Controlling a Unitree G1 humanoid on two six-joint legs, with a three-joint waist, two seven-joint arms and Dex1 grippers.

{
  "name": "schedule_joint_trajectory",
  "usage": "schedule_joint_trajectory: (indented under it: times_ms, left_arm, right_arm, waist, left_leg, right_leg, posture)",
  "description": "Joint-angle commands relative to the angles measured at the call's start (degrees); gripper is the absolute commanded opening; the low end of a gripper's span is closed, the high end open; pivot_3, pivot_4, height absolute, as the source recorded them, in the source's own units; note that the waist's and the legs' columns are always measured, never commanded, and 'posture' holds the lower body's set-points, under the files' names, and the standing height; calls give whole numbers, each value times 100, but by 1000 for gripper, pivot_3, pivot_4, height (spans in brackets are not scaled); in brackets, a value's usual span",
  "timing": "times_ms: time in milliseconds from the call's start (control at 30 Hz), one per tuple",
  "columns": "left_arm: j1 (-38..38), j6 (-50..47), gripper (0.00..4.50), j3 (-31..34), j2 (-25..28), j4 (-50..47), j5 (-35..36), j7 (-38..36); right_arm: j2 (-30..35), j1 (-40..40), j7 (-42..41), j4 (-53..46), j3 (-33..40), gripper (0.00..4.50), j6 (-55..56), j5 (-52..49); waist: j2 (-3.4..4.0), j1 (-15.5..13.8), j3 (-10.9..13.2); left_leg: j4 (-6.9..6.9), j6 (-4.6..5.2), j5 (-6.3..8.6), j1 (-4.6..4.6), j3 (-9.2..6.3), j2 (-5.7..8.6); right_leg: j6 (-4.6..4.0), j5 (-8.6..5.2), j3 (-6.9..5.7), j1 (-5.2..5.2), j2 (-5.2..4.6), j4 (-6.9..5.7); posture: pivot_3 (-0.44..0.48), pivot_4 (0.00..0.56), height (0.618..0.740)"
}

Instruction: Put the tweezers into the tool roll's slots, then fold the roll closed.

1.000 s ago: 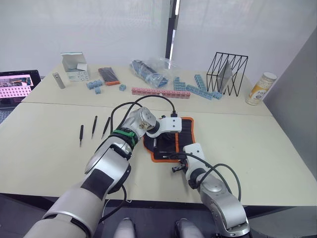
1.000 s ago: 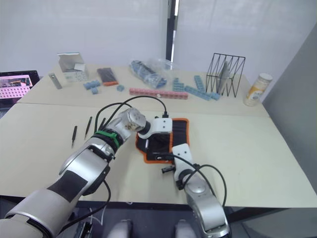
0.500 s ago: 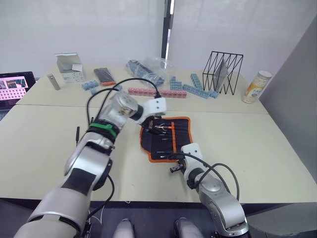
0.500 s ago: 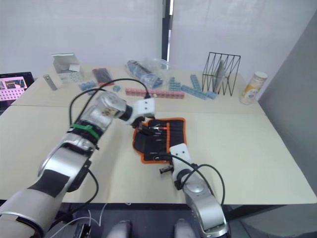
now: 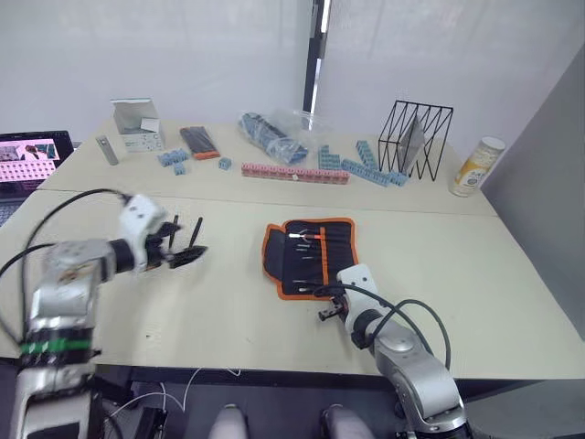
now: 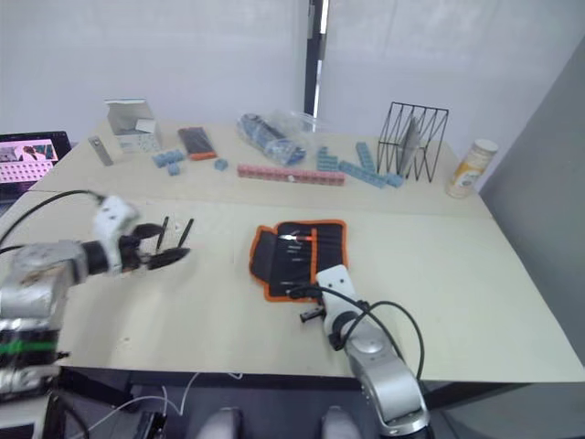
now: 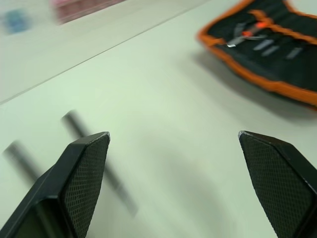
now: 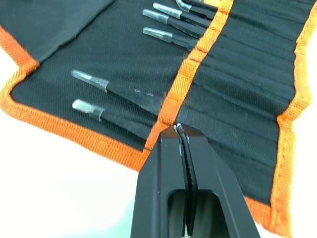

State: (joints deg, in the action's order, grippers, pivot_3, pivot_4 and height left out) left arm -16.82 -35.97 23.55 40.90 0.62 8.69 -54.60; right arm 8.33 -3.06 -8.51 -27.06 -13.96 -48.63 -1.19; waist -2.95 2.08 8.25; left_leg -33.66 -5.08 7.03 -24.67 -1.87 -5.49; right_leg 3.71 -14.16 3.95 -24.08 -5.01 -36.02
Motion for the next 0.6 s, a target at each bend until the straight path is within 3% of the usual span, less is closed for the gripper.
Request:
schedule_joint_trajectory:
  times_ms: [33, 167, 267, 433, 600]
  left_arm:
    - [779, -202, 4426, 1084, -5, -634, 433, 364]
    - [2044, 300, 4426, 2207, -177, -1022, 805, 390]
    - [2656, 472, 4426, 2692, -392, -1190, 1019, 563]
    - [3467, 639, 4426, 3029, -777, -1556, 1356, 751]
    - [3737, 642, 4426, 2977, -887, -1832, 1605, 991]
  right_arm:
    - [178, 456, -50, 351, 55, 0, -299, -3]
    - [294, 602, -145, 195, 121, 0, -275, -35]
    - [409, 631, -263, 167, 128, 0, -257, -51]
    - [517, 600, -395, 242, 96, 0, -230, -55]
    - [550, 528, -474, 283, 93, 0, -229, -50]
  waist:
    - [-4, -13, -2]
    - [-21, -4, -12]
    - [-22, -31, -13]
    - [-23, -47, -19]
    - [-31, -28, -23]
  left_leg:
    - [6, -2, 2, 5, 9, 0]
    - [14, -8, 5, 8, 20, -7]
    - [13, -9, 6, 8, 32, -15]
    - [40, -10, 7, 4, 46, -27]
    - [40, -11, 8, 0, 54, -34]
  right_leg:
    - [-1, 0, -2, 1, -10, 2]
    - [-7, -3, -12, -5, -22, 20]
    - [-11, -4, -17, -7, -31, 29]
    - [-27, 5, -30, -8, -41, 104]
    - [-30, 7, -36, -12, -47, 114]
  posture:
    - [0, 150, 740]
    - [0, 150, 740]
    - [0, 150, 740]
    - [0, 150, 740]
    - [0, 150, 740]
